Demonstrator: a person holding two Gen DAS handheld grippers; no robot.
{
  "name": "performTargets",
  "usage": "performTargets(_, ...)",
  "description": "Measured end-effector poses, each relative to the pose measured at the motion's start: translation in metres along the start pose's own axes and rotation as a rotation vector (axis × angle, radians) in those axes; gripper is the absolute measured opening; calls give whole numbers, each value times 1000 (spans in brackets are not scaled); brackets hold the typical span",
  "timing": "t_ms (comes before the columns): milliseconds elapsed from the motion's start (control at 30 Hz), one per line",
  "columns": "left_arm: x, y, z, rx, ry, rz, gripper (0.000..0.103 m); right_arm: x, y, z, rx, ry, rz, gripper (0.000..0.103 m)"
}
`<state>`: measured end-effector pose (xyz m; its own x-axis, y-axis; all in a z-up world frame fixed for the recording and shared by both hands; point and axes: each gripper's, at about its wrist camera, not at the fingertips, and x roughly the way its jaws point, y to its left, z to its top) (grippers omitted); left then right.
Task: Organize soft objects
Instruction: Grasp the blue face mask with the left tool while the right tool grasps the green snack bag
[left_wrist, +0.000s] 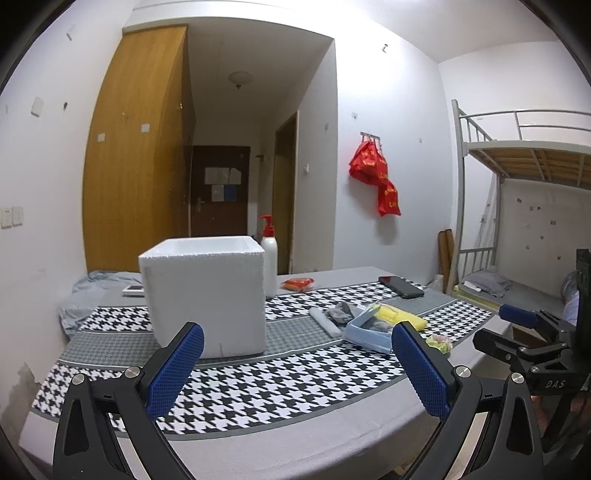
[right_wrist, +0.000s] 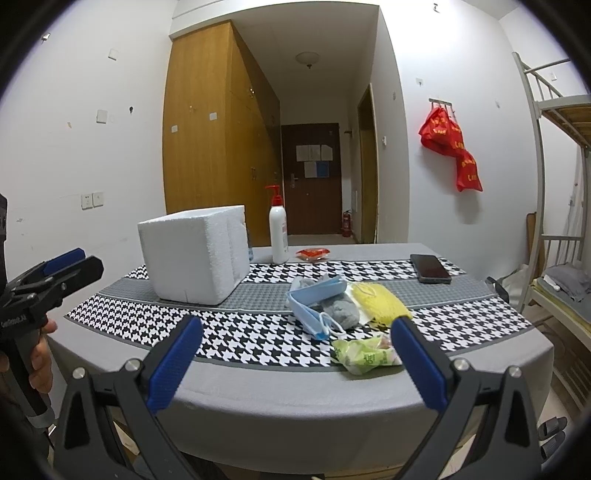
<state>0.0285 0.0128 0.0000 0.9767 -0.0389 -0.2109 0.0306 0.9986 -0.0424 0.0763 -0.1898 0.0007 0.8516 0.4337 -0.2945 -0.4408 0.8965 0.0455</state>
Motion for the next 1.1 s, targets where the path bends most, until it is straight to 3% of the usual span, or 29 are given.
performTargets(267, 18, -1, 2, -10, -9, 40, 102, 17, -9, 1, 5, 29, -10, 103)
performTargets(433, 36, -6, 3, -14, 37, -19, 102, 31, -18, 0, 14, 53, -17, 103)
performTargets(1100, 108, -33, 15, 3, 210, -91, 102, 72, -53, -14, 33, 159, -68, 103)
